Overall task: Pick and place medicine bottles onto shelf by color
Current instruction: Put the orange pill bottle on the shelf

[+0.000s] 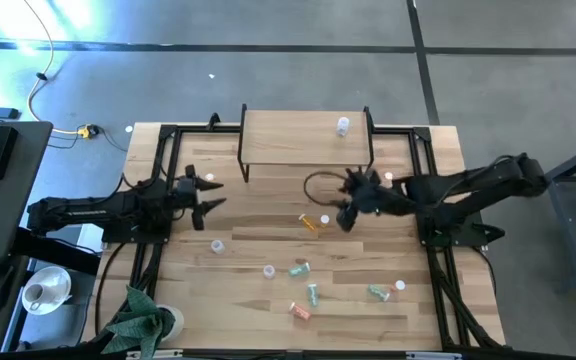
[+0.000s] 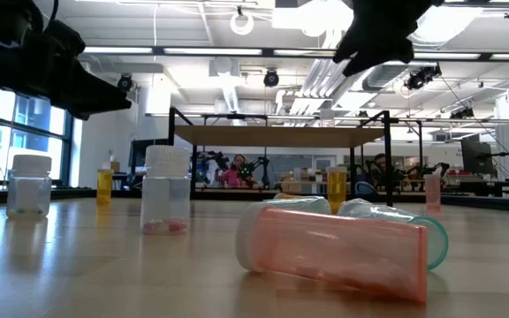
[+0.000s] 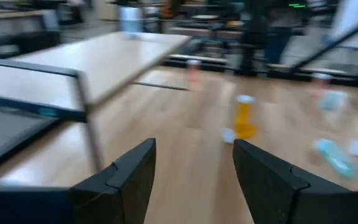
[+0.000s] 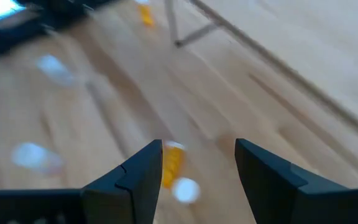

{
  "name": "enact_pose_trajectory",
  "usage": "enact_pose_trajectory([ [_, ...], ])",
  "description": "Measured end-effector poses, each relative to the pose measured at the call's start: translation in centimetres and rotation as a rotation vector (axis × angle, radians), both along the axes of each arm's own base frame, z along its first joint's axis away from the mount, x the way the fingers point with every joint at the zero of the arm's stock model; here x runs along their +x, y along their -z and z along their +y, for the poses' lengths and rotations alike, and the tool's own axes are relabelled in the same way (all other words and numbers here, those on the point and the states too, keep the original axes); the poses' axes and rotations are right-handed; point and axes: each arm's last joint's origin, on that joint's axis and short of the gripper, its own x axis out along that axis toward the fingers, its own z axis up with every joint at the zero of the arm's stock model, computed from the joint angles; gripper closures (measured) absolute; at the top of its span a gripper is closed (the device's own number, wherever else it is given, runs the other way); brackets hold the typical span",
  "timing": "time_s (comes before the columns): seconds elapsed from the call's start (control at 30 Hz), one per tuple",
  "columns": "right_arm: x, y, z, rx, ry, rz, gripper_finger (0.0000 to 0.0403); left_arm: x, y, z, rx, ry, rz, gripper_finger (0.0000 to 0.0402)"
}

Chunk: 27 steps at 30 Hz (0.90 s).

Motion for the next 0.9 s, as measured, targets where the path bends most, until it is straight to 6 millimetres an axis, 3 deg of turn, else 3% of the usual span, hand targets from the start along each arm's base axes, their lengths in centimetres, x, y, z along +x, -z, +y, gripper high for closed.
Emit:
enact_pose_trajectory([
  [0.2,0.1,1.4,2.3,-0.106,-0.039,-0.138,0.0210,-0.8,-1.8,0.5,-0.026,-0.255,0.080,0.0198],
  [0.4,0.2,0.9,2.6,-0.107,-0.020,-0.170,0.0210,-1.0,-3.1,0.9,-0.098,-0.463,0.094,0.0198],
  [0.67,0.2,1.0,2.7,-0.104,-0.020,-0.170,0.0210,0.4,-4.2,1.7,-0.194,-0.588,0.153,0.0198],
  [0.9,0.2,1.1,2.7,-0.109,-0.022,-0.154,0.0210,1.7,-3.7,3.0,-0.297,-0.685,0.310,0.0198],
])
